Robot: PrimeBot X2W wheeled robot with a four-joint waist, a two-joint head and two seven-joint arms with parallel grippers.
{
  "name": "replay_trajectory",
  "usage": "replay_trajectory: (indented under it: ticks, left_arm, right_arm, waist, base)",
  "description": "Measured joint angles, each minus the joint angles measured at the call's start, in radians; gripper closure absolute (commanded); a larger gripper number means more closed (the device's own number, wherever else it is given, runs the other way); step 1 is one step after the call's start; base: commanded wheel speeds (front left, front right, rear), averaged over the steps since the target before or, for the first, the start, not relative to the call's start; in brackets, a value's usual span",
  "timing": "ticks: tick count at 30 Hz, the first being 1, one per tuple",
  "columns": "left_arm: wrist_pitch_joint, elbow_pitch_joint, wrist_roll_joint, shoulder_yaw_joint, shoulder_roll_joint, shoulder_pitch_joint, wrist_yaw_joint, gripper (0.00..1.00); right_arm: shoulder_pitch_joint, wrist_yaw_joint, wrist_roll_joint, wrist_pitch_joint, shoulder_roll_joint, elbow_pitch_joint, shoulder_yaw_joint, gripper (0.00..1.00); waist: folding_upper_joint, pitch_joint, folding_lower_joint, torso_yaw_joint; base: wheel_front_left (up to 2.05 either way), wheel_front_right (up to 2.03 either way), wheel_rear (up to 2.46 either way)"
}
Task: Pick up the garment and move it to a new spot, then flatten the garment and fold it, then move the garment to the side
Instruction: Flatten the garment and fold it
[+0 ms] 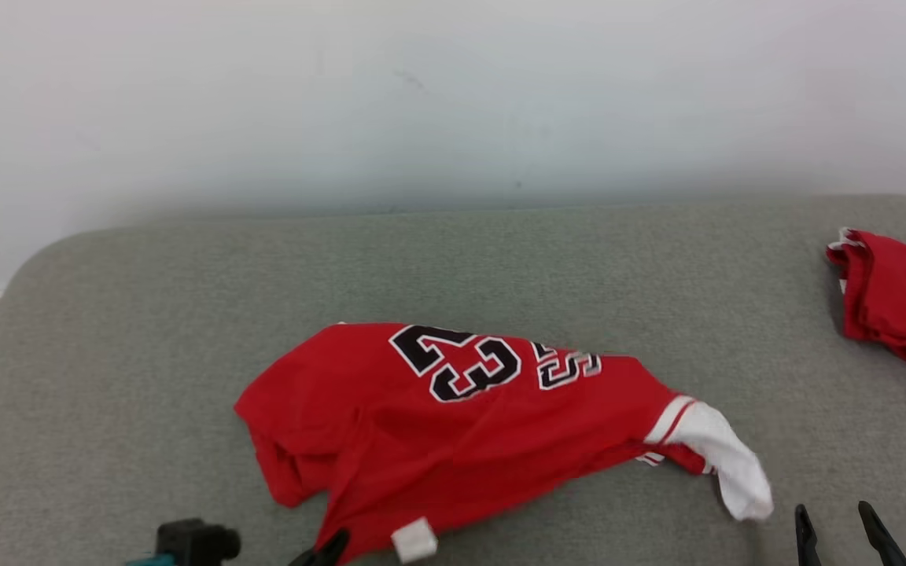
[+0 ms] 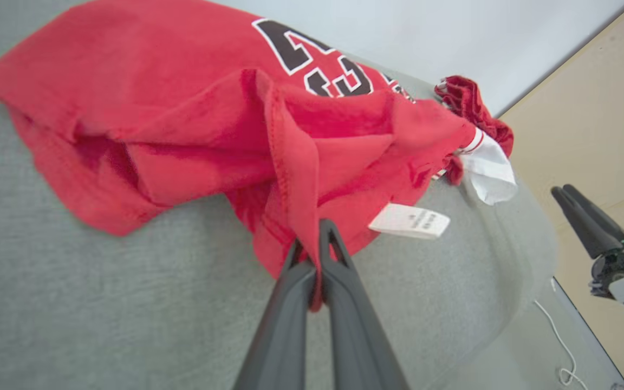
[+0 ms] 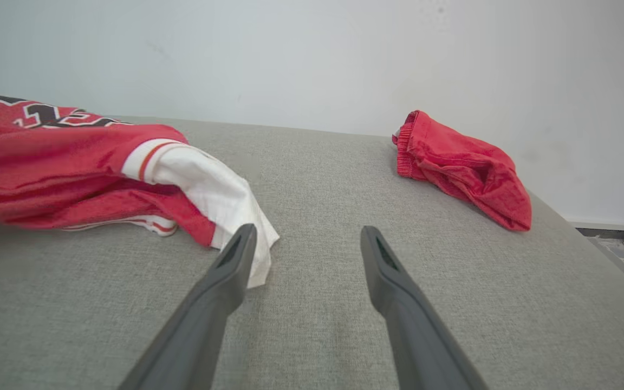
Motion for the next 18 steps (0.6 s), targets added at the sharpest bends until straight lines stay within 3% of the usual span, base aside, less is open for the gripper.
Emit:
replay_trajectory:
  ticks: [3, 5, 9, 18]
  left_arm:
    - [0.018, -0.023, -0.012, -0.002, 0.08, 0.047, -0.026, 1.0]
    - [0.024, -0.023, -0.026, -0.005, 0.1, 0.077, -0.03, 1.0]
    - [0.01, 0.035, -0.027, -0.02, 0.102, 0.109, -0.037, 1.0]
    - [-0.046, 0.216, -0.034, -0.032, 0.045, 0.128, -0.044, 1.0]
  right_arm:
    - [0.001, 0.0, 0.002, 0.0, 0.0, 0.004, -0.002, 0.0]
    - [0.003, 0.0, 0.002, 0.0, 0.0, 0.006, -0.002, 0.0]
    - [0.006, 0.0, 0.002, 0.0, 0.0, 0.011, 0.001, 0.0]
    - [0.008, 0.0, -0.005, 0.0, 0.0, 0.017, 0.005, 0.0]
  waist:
    - [0.0, -0.012, 0.0, 0.021]
    - [0.0, -0.019, 0.0, 0.032]
    - [0.0, -0.029, 0.0, 0.045]
    - [0.0, -0.033, 0.0, 0.045]
  base:
    - [0.0, 0.0, 0.0]
    - [0.0, 0.0, 0.0]
    - [0.0, 0.0, 0.0]
    - [0.0, 0.0, 0.0]
